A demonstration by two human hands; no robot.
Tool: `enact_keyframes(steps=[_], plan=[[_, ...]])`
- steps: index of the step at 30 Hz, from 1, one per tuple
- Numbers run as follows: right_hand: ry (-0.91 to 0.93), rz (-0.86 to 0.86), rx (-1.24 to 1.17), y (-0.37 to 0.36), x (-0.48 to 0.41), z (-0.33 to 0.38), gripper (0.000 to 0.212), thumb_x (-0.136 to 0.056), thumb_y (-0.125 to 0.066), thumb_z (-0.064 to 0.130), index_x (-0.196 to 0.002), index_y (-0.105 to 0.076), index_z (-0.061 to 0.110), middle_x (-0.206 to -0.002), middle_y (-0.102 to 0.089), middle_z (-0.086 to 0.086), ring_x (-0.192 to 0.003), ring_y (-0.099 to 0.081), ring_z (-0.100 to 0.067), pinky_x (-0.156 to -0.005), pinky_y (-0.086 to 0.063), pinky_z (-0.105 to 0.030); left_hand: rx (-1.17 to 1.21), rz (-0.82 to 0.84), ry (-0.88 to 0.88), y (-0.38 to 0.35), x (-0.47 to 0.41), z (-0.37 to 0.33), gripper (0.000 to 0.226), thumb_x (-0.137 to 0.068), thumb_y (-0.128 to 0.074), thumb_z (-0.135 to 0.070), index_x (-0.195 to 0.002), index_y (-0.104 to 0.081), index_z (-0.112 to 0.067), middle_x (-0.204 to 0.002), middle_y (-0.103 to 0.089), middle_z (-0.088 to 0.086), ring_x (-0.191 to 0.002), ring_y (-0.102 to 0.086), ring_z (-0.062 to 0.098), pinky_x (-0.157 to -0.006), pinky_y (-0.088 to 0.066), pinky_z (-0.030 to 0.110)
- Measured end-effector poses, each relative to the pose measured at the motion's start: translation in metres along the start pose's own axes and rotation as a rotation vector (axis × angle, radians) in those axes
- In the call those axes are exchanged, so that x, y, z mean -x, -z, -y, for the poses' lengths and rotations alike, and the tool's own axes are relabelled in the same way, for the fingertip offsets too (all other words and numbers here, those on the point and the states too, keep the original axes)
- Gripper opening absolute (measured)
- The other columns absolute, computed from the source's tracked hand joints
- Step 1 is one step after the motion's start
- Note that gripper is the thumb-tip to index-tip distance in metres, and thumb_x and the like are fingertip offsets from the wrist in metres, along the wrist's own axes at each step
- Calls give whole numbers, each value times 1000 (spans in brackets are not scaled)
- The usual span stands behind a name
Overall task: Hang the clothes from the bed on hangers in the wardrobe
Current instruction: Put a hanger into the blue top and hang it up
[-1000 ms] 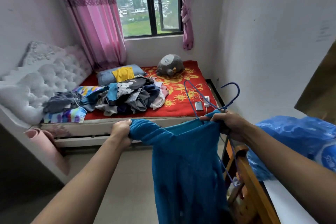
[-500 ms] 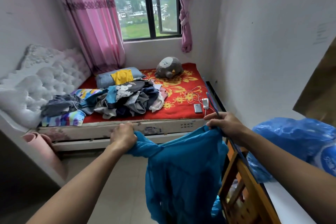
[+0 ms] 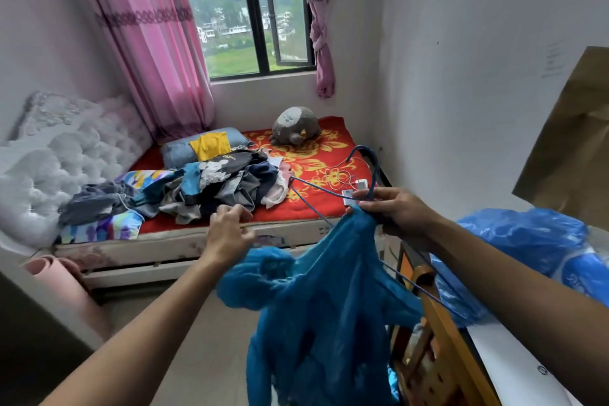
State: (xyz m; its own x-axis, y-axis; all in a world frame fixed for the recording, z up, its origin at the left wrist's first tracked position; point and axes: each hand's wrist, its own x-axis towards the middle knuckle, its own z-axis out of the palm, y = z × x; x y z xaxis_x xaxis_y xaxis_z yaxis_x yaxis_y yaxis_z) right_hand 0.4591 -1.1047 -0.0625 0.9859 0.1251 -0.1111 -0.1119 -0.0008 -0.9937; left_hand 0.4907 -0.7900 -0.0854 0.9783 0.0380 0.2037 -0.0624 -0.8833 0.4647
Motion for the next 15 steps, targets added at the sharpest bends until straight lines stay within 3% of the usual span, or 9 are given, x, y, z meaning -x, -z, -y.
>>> enact_keyframes(steps=[2, 4, 7, 10, 13, 15], plan=[[16, 33, -56, -10, -1, 14, 21, -91, -61, 8, -111, -68, 11, -88, -73, -5, -59, -58, -9, -40, -28, -16, 139, 109, -171, -12, 14, -19, 31, -76, -77, -21, -105, -66, -18, -111, -58, 4, -107, -53, 20, -93, -43, 31], [27, 49, -110, -20, -2, 24, 22, -92, -57, 5, -113, -65, 8, -86, -73, -5, -54, -59, -8, -35, -30, -14, 385, 321, -191, -22, 29, -45, 39, -74, -82, -22, -109, -67, -15, -109, -64, 2, -103, -59, 15, -86, -49, 25], [49, 38, -155, -26, -7, 33, 22, -93, -55, 4, -111, -66, 9, -97, -74, -11, -67, -65, -16, -54, -41, -26, 770, 583, -65, -34, 42, -74, 29, -81, -75, -13, -104, -64, 1, -99, -65, 14, -88, -59, 19, -71, -50, 23], [63, 16, -163, -21, -11, 33, 19, -92, -57, 5, -105, -69, 12, -109, -71, -17, -83, -63, -25, -63, -33, -30, 918, 613, -20, -38, 44, -87, 18, -77, -64, -16, -89, -65, -2, -86, -62, 9, -82, -56, 21, -75, -43, 31], [77, -42, -151, -9, -9, 32, 18, -92, -56, 6, -106, -68, 10, -105, -70, -17, -79, -63, -23, -53, -39, -25, 1095, 590, 143, -30, 40, -98, 5, -64, -56, -18, -62, -59, -22, -65, -54, -2, -65, -50, 16, -63, -39, 28], [76, -72, -130, -5, -3, 33, 19, -94, -56, 6, -109, -67, 6, -101, -69, -17, -72, -64, -21, -42, -45, -19, 1153, 653, 160, -25, 40, -103, 10, -65, -61, -23, -73, -63, -18, -69, -53, 5, -62, -47, 17, -59, -37, 28]])
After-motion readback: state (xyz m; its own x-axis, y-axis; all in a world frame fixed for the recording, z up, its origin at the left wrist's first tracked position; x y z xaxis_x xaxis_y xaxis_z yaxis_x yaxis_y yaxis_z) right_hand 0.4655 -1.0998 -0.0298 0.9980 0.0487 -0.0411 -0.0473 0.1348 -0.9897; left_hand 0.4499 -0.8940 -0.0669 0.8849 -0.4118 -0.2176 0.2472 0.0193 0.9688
